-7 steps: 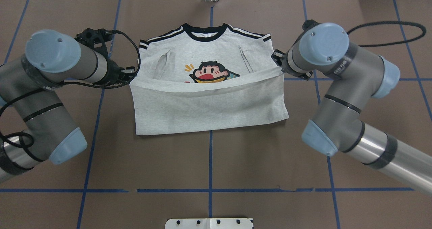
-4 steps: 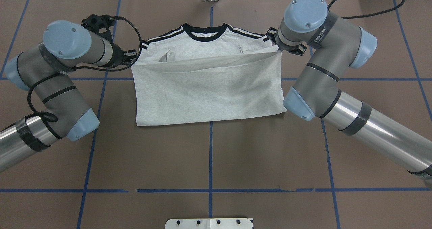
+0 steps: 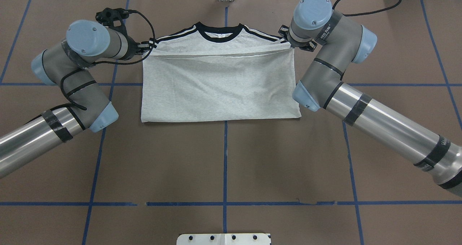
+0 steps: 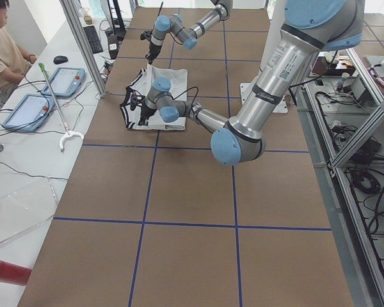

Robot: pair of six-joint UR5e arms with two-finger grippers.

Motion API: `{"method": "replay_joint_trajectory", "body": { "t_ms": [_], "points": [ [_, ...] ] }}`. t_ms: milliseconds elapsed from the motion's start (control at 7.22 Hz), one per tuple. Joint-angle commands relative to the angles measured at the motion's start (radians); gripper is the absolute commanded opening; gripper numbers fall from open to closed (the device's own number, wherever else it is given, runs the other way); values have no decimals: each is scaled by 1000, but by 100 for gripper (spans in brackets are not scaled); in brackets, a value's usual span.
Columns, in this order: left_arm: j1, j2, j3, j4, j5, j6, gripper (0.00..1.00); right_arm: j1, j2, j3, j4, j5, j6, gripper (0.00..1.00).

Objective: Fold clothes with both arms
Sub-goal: 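Lift the hem with both grippers and fold it toward the collar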

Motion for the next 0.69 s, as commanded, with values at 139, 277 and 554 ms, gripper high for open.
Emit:
{"method": "replay_joint_trajectory", "body": {
  "t_ms": [139,277,554],
  "points": [
    [-37,-15,32,-55,5,2,32,18,38,-71,26,0,-2,34],
    [-58,-15,32,-55,3,46,38,20,38,-76,26,-2,-2,42],
    [-91,-13,33,-55,-1,86,41,49,31,-62,28,1,2,44]
  ]
}}
